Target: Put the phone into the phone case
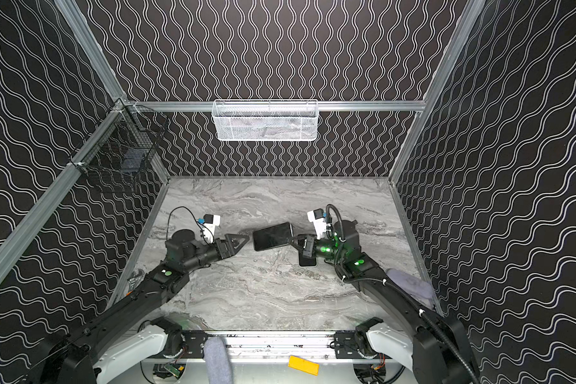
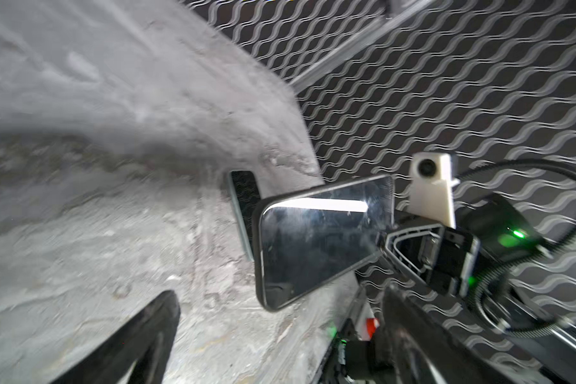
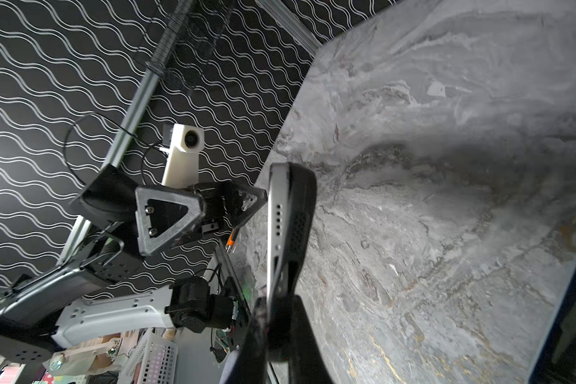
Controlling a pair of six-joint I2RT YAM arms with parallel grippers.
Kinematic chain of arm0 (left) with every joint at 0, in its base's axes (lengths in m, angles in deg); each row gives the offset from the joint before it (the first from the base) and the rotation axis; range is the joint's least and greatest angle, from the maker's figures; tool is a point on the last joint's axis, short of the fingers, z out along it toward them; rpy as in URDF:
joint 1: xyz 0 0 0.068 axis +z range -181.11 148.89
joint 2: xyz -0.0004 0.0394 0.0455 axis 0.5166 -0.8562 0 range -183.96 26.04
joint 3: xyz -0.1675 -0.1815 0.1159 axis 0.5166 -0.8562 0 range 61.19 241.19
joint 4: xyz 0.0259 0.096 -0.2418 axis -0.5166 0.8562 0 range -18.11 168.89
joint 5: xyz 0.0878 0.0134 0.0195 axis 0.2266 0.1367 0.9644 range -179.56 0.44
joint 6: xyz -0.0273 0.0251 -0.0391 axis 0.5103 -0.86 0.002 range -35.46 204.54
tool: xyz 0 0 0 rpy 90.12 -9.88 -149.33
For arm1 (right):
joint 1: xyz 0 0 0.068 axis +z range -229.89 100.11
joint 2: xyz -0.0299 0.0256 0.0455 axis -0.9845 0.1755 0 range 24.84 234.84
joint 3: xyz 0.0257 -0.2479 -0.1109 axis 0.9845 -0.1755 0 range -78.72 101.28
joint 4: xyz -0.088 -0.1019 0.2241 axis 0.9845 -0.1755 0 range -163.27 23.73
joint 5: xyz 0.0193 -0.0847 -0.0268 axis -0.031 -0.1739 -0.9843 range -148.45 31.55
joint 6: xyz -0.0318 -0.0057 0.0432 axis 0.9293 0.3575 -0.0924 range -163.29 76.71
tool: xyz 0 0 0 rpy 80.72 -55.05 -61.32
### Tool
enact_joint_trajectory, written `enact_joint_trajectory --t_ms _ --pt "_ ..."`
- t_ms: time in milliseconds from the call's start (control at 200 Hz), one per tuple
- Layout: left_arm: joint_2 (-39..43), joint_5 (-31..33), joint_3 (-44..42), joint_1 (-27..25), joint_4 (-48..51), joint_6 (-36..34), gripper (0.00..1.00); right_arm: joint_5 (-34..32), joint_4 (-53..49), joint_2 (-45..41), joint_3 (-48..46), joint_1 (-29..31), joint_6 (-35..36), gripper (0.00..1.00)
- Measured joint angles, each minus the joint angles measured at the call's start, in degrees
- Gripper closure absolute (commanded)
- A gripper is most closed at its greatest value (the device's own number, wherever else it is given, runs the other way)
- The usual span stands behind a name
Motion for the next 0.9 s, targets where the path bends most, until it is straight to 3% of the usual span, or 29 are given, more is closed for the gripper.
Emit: enact_joint_trajectory --t_ms 120,290,440,561,706,896 --pt "-2.25 -7.61 1.09 0.09 -5.84 -0.33 0.02 2.36 0.55 -1.31 0.46 -1.18 -1.49 1.00" --pt "-8.22 -14.45 0.50 -0.04 -15.37 1.66 0.16 6.05 4.57 -1.44 0.00 -1.25 -5.62 1.00" --pt "-12.50 -16.46 -0.94 -0.33 -23.56 5.42 0.27 7.61 8.39 -1.46 -1.03 -1.29 -8.79 1.00" --pt "-15.04 -17.18 -1.20 -1.03 -30.12 8.50 0.41 8.33 10.88 -1.25 -1.49 -1.29 -10.32 1.00" --pt "-16.41 -17.64 -1.09 -2.38 -35.56 11.08 0.72 8.87 12.98 -0.52 -2.29 -1.29 -11.87 1.00" --pt "-15.23 -17.59 -1.16 -2.49 -38.14 13.84 0.88 9.31 14.95 -0.42 -2.38 -1.51 -12.24 1.00"
